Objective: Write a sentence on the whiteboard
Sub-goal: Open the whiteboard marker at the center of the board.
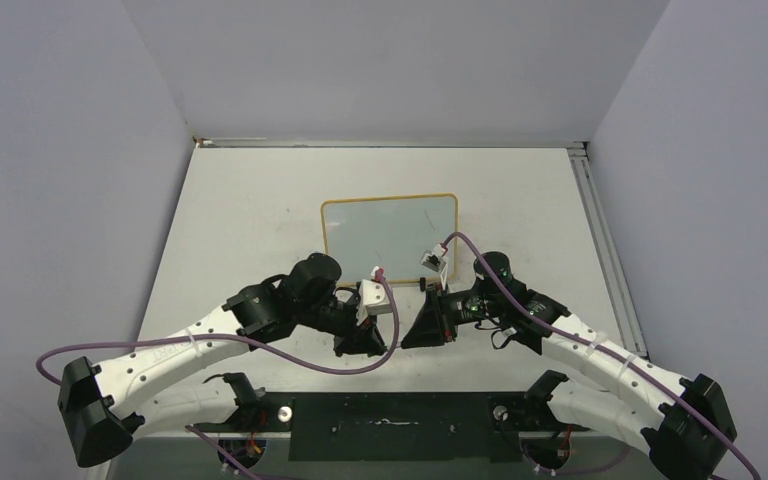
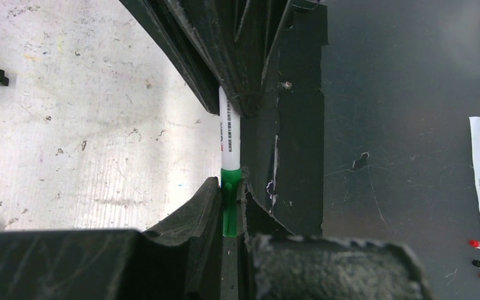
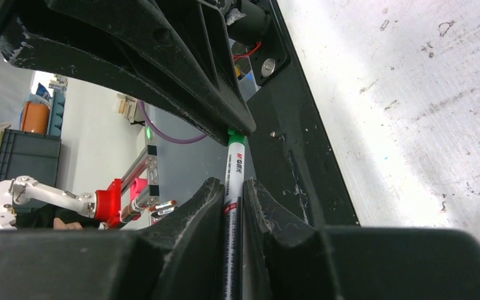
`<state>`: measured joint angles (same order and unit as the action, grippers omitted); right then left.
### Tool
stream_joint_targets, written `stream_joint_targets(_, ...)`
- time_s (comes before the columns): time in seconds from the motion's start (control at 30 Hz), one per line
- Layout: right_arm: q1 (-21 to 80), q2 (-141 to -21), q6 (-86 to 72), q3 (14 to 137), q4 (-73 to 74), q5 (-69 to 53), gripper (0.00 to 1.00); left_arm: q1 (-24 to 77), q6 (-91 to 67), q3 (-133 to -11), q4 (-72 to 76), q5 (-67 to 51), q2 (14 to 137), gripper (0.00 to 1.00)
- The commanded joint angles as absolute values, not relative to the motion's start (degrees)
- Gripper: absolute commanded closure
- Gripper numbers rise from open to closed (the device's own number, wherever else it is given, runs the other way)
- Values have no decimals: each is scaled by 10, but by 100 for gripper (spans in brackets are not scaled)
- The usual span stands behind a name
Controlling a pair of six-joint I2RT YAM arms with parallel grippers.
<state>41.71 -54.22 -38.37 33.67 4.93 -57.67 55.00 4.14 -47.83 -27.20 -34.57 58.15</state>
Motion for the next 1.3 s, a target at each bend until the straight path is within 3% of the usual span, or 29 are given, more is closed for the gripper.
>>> stream_joint_targets(0.0, 424, -541, -377, 345, 28, -581, 87, 545, 51, -504, -256, -348, 585, 100)
stream_joint_targets(0.07, 424, -537, -373, 345, 30, -573, 95, 545, 49, -501, -250, -343, 584, 100)
stream_joint_targets(0.13, 424, -529, -360, 349, 42, -549, 95, 539, 38, -497, -239, -335, 579, 97)
stream_joint_targets(0.2, 424, -518, -350, 354, 47, -526, 95, 524, 16, -489, -221, -326, 568, 64)
stream_joint_targets(0.27, 423, -504, -355, 354, 32, -505, 95, 497, -21, -476, -191, -326, 550, 40)
stream_joint_targets(0.33, 423, -487, -374, 345, -13, -486, 95, 461, -72, -456, -144, -351, 525, 29)
stream_joint_targets(0.43, 423, -457, -398, 331, -90, -456, 95, 409, -195, -416, -22, -400, 486, 21)
stream_joint_targets(0.6, 424, -432, -418, 320, -192, -421, 95, 369, -390, -343, 203, -431, 445, 19)
stream_joint_targets(0.8, 424, -456, -407, 341, -235, -428, 95, 365, -472, -319, 300, -452, 442, 20)
stream_joint_targets(0.97, 424, -469, -423, 336, -275, -443, 95, 357, -507, -306, 339, -460, 439, 43)
stream_joint_targets(1.27, 423, -468, -437, 335, -292, -453, 95, 350, -525, -301, 354, -467, 439, 58)
